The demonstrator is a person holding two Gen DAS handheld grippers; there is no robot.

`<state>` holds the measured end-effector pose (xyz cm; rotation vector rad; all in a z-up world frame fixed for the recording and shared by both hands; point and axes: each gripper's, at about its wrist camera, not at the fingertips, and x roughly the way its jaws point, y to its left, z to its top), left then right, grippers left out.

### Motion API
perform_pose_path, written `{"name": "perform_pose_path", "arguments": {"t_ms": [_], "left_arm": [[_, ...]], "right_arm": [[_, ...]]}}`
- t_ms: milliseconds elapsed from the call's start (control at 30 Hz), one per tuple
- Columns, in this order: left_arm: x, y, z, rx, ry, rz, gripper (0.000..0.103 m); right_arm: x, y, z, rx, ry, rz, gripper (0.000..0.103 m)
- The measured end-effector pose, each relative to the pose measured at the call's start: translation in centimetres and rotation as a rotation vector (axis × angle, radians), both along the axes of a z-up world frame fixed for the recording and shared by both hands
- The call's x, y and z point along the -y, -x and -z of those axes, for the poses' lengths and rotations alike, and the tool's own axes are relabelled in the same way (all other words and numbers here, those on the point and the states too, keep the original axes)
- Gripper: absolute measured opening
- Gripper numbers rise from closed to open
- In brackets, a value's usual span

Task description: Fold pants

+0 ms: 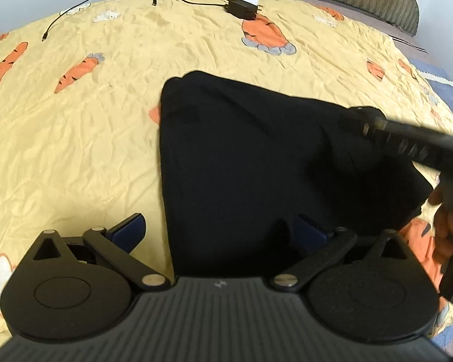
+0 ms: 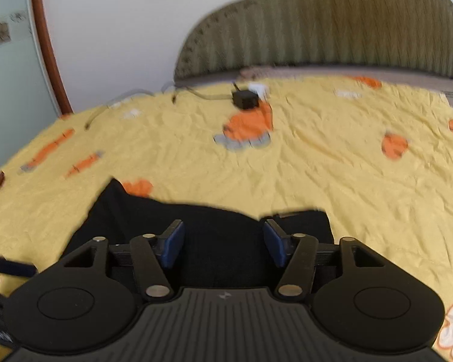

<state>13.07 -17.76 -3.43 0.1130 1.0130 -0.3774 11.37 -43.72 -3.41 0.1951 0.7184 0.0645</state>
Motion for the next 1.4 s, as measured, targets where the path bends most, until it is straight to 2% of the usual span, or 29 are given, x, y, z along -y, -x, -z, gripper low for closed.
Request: {"name": "perform_pose_path", "arguments": {"t_ms": [67, 167, 300, 500, 567, 667, 733, 833, 867, 967, 1033, 1067, 1167, 1400], "left_arm": [[-0.1, 0.0, -0.1, 0.002, -0.003, -0.006, 0.103], [-0.3, 0.1, -0.1, 0.012, -0.011, -0.008, 0.103], [-0.4, 0.0, -0.1, 0.032, -0.033, -0.012, 0.103], [-1.2, -0.3, -0.1, 0.08, -0.079, -0.045, 0.103], [-1.8, -0.5, -0.2, 0.099, -0.099, -0.059, 0.103], [-3.0, -0.7, -0.4, 0.13, -0.132, -0.087, 0.103], [-4.0, -0.9, -0.4, 0.138, -0.148, -0.109, 0.103], [-5.4, -1.0, -0.6, 0.138, -0.147, -0.135, 0.103], [-5.7, -0.9, -0.8, 0.141, -0.146, -0.138, 0.103], [-6.0, -0.5, -1.1, 0.172, -0.142, -0.139, 0.103], [-5.9, 0.0, -1.0, 0.18, -0.137, -0.138, 0.103], [-5.9, 0.3, -0.9, 0.178, -0.13, -0.139, 0.103], [-5.6, 1.1, -0.4, 0.152, -0.097, -0.142, 0.103], [-4.2, 3.0, -0.1, 0.141, -0.09, -0.12, 0.103]], "right_arm": [[0.2, -0.3, 1.3, -0.046, 0.02, 0.003, 0.057], [-0.1, 0.2, 1.4, -0.02, 0.043, 0.014, 0.057], [-1.2, 1.4, -0.1, 0.046, 0.053, 0.035, 0.058], [-4.7, 1.0, -2.0, 0.121, -0.007, -0.135, 0.058], [-6.1, 0.0, -2.2, 0.122, -0.061, -0.218, 0.058], [-8.4, -2.3, -1.7, 0.085, -0.147, -0.299, 0.058], [-10.1, -4.1, -0.7, 0.038, -0.149, -0.317, 0.058], [-12.1, -6.3, 1.3, -0.068, -0.083, -0.276, 0.058], [-12.4, -6.1, 1.3, -0.067, -0.061, -0.268, 0.058], [-12.3, -3.2, -0.7, 0.017, -0.052, -0.25, 0.06], [-11.5, 0.0, -2.1, 0.101, -0.035, -0.17, 0.081], [-11.2, 1.6, -2.6, 0.138, -0.023, -0.121, 0.084], [-10.3, 5.9, -3.0, 0.191, 0.016, -0.015, 0.084], [-8.5, 11.0, -2.8, 0.177, 0.076, 0.091, 0.084]]}}
